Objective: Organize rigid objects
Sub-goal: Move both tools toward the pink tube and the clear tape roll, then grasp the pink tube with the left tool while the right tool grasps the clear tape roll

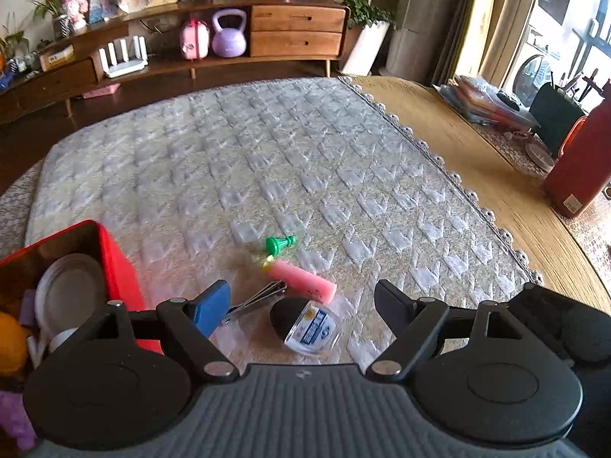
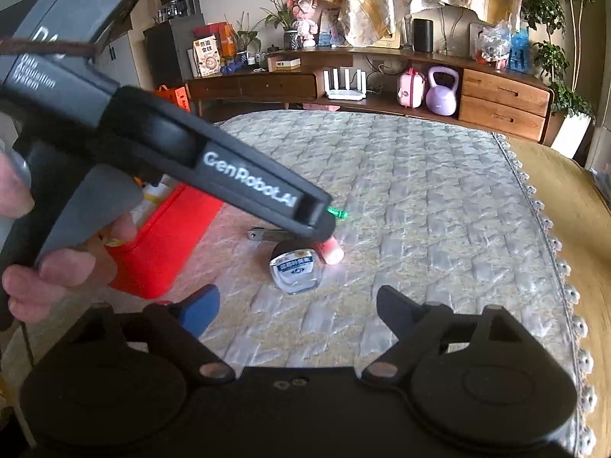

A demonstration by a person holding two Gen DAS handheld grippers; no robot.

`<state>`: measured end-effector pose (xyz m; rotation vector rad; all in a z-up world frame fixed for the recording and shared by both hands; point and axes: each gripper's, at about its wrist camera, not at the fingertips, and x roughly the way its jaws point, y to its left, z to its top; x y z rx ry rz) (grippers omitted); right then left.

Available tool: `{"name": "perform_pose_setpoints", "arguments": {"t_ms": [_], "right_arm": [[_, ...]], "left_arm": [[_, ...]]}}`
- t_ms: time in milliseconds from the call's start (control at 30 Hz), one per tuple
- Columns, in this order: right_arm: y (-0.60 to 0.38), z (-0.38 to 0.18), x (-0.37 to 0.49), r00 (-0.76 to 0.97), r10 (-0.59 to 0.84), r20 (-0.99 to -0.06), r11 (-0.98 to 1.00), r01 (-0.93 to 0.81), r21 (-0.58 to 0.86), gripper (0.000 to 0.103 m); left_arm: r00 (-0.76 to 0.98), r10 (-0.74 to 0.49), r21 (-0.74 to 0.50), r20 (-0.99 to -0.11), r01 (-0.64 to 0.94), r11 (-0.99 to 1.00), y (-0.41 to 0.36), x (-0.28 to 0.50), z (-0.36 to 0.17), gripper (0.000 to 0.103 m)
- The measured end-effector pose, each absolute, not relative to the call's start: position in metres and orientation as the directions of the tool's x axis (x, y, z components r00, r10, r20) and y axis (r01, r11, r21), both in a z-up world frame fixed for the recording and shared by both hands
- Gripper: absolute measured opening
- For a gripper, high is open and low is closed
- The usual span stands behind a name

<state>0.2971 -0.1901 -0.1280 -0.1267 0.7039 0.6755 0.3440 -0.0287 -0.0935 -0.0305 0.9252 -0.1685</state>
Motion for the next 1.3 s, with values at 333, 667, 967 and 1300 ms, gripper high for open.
{"name": "perform_pose_setpoints", "arguments": {"t_ms": [333,667,967,1300], "right_arm": [[-0.175,-0.146,0.313,0.544,0.556,-0.628,0.767,-0.627,0.135,0.075],[-0.161,-0.156,0.318,0.559,0.54,-0.629,0.772,-0.627,0.105,0.061],[-0.156,-0.158,0.32,0.601,0.505,-0.62,0.792,-0.608,0.056,0.043],[-0.157,-0.159,0.316,0.618,0.481,-0.622,0.795,-0.606,0.013,0.037]], "left_arm": [[0.544,-0.144,-0.053,-0.826,0.179,0.982,-0.037,0.372,-0.121,0.083],[0.552,-0.14,-0.035,-0.822,0.197,0.98,-0.036,0.378,-0.135,0.082],[0.584,-0.129,-0.004,-0.801,0.21,0.978,-0.038,0.374,-0.137,0.055],[0.598,-0.116,0.005,-0.793,0.197,0.98,-0.033,0.371,-0.136,0.033]]}}
